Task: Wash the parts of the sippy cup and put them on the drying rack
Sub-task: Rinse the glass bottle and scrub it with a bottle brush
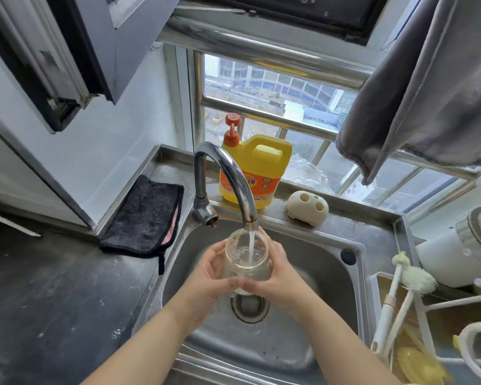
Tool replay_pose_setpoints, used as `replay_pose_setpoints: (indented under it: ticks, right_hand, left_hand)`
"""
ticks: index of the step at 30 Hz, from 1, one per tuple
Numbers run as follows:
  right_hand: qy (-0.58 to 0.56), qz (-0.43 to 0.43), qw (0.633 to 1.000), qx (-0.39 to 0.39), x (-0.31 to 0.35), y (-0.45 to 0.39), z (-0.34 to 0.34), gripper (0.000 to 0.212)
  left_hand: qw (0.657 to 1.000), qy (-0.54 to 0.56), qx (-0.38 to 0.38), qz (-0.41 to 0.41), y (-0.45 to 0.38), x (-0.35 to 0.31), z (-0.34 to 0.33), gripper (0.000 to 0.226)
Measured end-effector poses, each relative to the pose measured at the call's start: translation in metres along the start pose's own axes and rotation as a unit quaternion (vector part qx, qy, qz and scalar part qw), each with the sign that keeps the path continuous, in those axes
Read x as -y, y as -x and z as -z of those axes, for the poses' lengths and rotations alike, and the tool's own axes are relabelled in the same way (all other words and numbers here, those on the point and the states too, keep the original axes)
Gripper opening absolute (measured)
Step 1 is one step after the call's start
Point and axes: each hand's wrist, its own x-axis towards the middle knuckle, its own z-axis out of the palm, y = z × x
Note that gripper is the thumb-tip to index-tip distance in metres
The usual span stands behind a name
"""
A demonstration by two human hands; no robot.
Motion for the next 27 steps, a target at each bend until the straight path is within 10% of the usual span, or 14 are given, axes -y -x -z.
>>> replay_pose_setpoints:
  ticks: [10,17,27]
  right_hand:
    - [-0.01,0.061,0.998,-0.022,-0.025,0.004,-0.011,0.083]
    - [-0.349,-0.043,0.928,0.119,-0.012,0.002,-0.005,0.075]
    - [-0.345,-0.097,0.932,-0.06,-0.017,0.001,-0.008,0.021]
  left_hand:
    - [0.918,-0.394,-0.001,-0.042,-0.004,-0.022,0.006,0.087]
    - [0.923,-0.38,-0.008,-0.058,-0.006,-0.03,-0.004,0.076]
    - [0.911,-0.413,-0.001,0.001,-0.002,-0.024,-0.003,0.102]
